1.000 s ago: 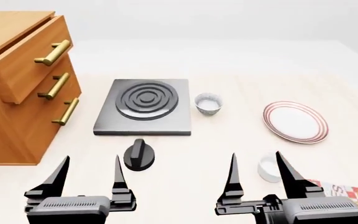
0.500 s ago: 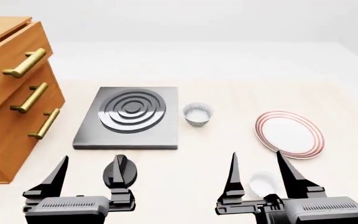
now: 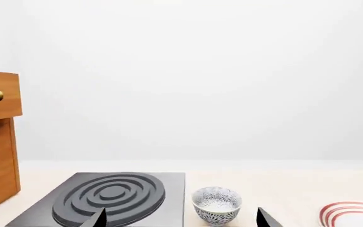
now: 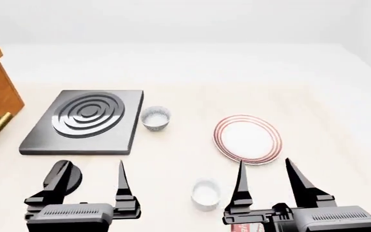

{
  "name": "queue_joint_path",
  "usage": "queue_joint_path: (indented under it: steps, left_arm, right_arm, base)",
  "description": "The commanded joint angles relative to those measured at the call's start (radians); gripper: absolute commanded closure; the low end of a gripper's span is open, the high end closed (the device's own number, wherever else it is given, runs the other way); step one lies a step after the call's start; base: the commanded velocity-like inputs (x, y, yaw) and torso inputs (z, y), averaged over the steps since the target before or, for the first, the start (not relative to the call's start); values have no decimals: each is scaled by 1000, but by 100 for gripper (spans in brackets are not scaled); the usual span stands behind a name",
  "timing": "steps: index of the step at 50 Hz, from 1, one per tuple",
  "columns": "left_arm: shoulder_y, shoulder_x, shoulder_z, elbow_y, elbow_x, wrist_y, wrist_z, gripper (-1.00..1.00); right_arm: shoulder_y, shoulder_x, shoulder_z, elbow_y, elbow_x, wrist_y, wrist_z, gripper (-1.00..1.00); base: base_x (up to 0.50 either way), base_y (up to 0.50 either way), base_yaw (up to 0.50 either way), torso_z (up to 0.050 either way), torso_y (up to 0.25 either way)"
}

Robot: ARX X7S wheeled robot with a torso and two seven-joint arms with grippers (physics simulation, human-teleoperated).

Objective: Pick the akita bowl next to the cookies box and place it on the plate.

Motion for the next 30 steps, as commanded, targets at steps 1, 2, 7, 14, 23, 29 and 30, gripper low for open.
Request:
queue_joint_path:
  steps: [1, 2, 7, 14, 23, 29, 30]
  left_arm:
    - [-2, -6, 7, -6, -5, 4, -8, -100]
    - [-2, -7, 7, -5, -6, 3, -9, -100]
    - [0, -10, 8, -1, -8, 4, -14, -100]
    - [3, -15, 9, 4, -12, 3, -19, -100]
    - [3, -20, 13, 6, -15, 2, -26, -100]
    - [2, -24, 14, 9, -18, 1, -30, -100]
    - [1, -25, 15, 9, -17, 1, -31, -100]
  right_arm:
    - [0, 7, -5, 5, 5, -9, 8, -100]
    - [1, 8, -6, 7, 5, -10, 8, -100]
    - [2, 11, -9, 13, 9, -15, 8, -100]
    - [0, 16, -13, 9, 9, -16, 14, -100]
    - [-1, 21, -20, 5, 6, -16, 22, -100]
    - [1, 24, -23, 7, 8, -17, 26, -100]
    - [0, 25, -23, 5, 8, -17, 27, -100]
  base:
    - [0, -500, 0, 0, 0]
    - [0, -500, 0, 0, 0]
    - [0, -500, 0, 0, 0]
    - [0, -500, 0, 0, 0]
    - [0, -500, 0, 0, 0]
    - [0, -500, 0, 0, 0]
    - [0, -500, 0, 0, 0]
